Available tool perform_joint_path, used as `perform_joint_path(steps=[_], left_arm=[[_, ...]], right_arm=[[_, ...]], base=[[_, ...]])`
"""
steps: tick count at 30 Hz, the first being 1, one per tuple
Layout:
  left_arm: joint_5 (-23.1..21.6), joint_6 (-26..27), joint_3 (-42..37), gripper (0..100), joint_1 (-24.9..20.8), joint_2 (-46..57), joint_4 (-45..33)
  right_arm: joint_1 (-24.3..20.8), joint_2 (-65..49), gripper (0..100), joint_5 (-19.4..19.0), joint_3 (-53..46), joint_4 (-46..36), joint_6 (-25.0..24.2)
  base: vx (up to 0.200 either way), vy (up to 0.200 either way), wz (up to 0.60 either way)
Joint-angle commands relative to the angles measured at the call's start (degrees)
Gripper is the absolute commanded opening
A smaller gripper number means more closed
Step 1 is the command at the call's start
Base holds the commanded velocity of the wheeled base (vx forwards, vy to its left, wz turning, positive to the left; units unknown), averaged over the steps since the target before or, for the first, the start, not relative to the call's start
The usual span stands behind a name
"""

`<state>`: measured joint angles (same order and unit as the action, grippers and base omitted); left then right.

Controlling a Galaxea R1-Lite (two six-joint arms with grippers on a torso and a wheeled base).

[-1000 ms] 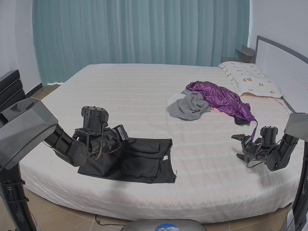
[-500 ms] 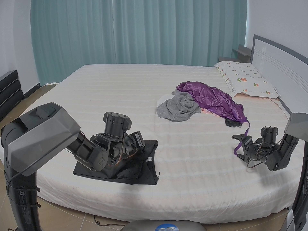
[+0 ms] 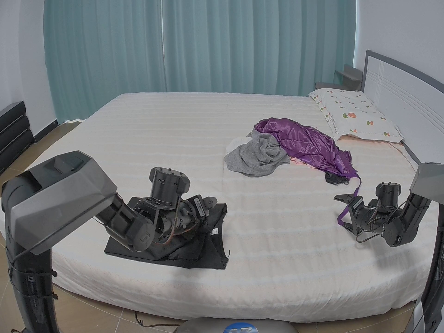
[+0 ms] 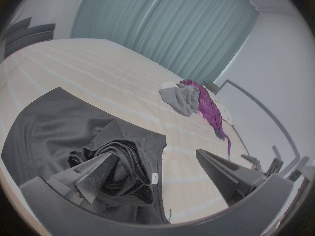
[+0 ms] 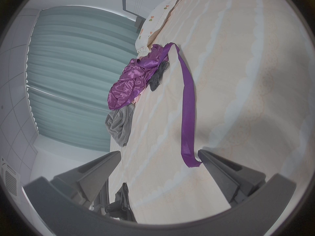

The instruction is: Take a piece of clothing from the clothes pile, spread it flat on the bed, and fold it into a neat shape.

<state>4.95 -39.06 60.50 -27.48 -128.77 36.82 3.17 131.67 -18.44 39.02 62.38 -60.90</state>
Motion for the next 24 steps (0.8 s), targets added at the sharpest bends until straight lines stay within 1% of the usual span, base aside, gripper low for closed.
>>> perform_joint_path(steps=[1, 2, 5, 7, 8, 10, 14, 16, 17, 20, 24], left_arm=[[-1.43, -5.68, -5.57, 100, 2.25, 8.27, 1.33], [-2.84, -7.61, -6.71, 100, 3.48, 10.2, 2.12], [-5.48, -9.81, -8.38, 100, 6.65, 12.14, 4.58], [-5.74, -9.98, -8.73, 100, 7.79, 12.14, 5.02], [-6.0, -9.98, -9.7, 100, 9.9, 11.7, 5.11], [-6.71, -9.9, -11.2, 100, 11.39, 11.35, 5.46], [-9.7, -10.25, -13.83, 100, 14.65, 9.24, 7.48], [-9.96, -10.34, -14.01, 100, 15.0, 9.06, 7.66], [-11.72, -11.3, -14.97, 100, 16.32, 8.53, 8.1], [-15.67, -14.2, -15.85, 100, 18.6, 8.89, 9.59], [-17.08, -14.82, -16.82, 100, 20.53, 8.36, 11.26]], right_arm=[[-0.09, 0.08, 100, -0.01, 0.0, 0.02, 0.0], [-0.09, 0.08, 100, -0.01, -0.09, 0.02, 0.0], [-0.09, 0.08, 100, -0.01, -0.09, 0.02, 0.0], [-0.09, 0.08, 100, -0.01, -0.09, 0.02, 0.0], [-0.09, 0.08, 100, -0.01, -0.17, 0.02, 0.08], [-0.09, 0.08, 100, -0.01, -0.17, 0.02, 0.08], [-0.27, 0.17, 100, -0.01, -0.17, 0.02, 0.35], [-0.27, 0.25, 100, 0.08, -0.17, 0.02, 0.35], [-0.62, 0.34, 100, 0.34, -0.35, 0.02, 0.61], [-0.62, 0.34, 100, 0.25, -0.17, 0.02, 0.61], [-0.53, 0.17, 100, 0.25, 0.0, -0.06, 0.44]], base=[[0.0, 0.0, 0.0], [0.0, 0.0, 0.0], [0.0, 0.0, 0.0], [0.0, 0.0, 0.0], [0.0, 0.0, 0.0], [0.0, 0.0, 0.0], [0.0, 0.0, 0.0], [0.0, 0.0, 0.0], [0.0, 0.0, 0.0], [0.0, 0.2, 0.0], [0.0, 0.2, 0.0]])
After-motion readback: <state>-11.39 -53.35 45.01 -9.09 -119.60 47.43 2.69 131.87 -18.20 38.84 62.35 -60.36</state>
